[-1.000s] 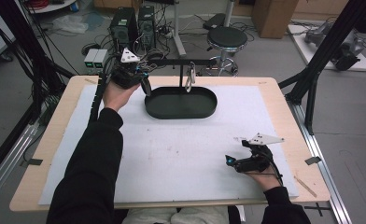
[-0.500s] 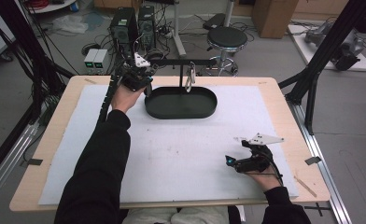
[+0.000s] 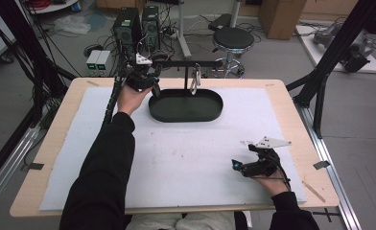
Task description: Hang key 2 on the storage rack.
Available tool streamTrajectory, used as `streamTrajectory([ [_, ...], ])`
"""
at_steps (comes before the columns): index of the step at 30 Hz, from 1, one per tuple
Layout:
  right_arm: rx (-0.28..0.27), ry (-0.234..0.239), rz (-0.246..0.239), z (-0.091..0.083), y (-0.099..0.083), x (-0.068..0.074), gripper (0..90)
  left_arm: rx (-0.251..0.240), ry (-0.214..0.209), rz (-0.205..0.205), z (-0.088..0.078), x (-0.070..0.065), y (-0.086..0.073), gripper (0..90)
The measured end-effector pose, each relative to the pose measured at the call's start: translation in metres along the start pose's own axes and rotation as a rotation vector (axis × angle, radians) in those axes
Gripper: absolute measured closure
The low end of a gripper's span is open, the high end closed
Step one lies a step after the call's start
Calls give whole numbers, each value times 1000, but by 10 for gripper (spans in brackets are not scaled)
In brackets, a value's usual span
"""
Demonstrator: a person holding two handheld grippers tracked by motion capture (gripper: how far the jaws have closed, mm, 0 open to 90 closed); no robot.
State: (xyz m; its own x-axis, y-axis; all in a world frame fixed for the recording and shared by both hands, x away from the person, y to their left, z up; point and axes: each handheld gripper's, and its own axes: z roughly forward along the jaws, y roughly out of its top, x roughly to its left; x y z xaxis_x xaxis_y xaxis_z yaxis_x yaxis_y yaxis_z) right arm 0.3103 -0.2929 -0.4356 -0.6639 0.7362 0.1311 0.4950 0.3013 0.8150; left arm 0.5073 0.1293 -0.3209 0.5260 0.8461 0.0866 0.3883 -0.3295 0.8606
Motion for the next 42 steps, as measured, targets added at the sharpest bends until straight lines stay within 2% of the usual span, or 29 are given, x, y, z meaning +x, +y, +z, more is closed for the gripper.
streamTrajectory([
  [1,2,1,-1,0,0,0,7,0,0,0,0,0,0,751],
  [2,2,1,-1,0,0,0,7,-5,-11,-4,-1,0,0,751],
  [3,3,-4,0,-1,0,-1,7,-3,-21,-7,-3,0,0,647],
  [4,-2,-8,9,-2,-1,-2,7,8,-47,-9,-5,1,0,480],
  [5,-2,-11,10,-3,-1,-3,7,8,-105,-14,-9,1,1,422],
  [8,-8,-12,16,-5,-1,-4,7,-12,-112,10,-14,-1,2,215],
  [9,-4,-10,24,-6,-1,-4,7,-23,-130,21,-17,-2,3,139],
  [10,-6,-11,22,-6,-1,-5,7,-34,-180,12,-21,-3,4,91],
  [11,-6,-11,22,-6,-1,-5,7,-34,-180,12,-21,-3,4,40],
  [12,-4,-11,28,-6,-1,-4,7,-31,-214,13,-22,-3,4,40],
  [13,-4,-12,28,-7,-1,-4,7,-16,-281,13,-24,-5,3,17],
  [14,-8,-14,28,-7,-1,-5,7,-16,-281,13,-24,-5,3,17],
  [15,-9,-11,33,-7,-1,-5,7,-5,-317,24,-24,-6,2,17],
  [16,-11,-14,37,-8,-1,-5,7,16,-310,43,-26,-9,1,17],
  [18,-11,-14,37,-8,-1,-6,7,9,-308,52,-27,-10,0,17],
  [22,-14,-19,46,-9,-1,-6,7,12,-339,49,-32,-12,-2,17],
  [24,-14,-19,48,-9,-1,-6,7,-8,-369,81,-37,-18,-3,17],
  [29,-16,-19,42,-9,-1,-6,7,-16,-393,116,-44,-28,-11,17],
  [31,-16,-18,42,-9,-1,-5,7,-11,-394,125,-45,-30,-13,17],
  [33,-17,-17,43,-10,-1,-5,7,2,-386,154,-51,-32,-19,17],
  [42,-17,-20,52,-12,-3,-5,7,-11,-387,140,-69,-29,-35,17],
])
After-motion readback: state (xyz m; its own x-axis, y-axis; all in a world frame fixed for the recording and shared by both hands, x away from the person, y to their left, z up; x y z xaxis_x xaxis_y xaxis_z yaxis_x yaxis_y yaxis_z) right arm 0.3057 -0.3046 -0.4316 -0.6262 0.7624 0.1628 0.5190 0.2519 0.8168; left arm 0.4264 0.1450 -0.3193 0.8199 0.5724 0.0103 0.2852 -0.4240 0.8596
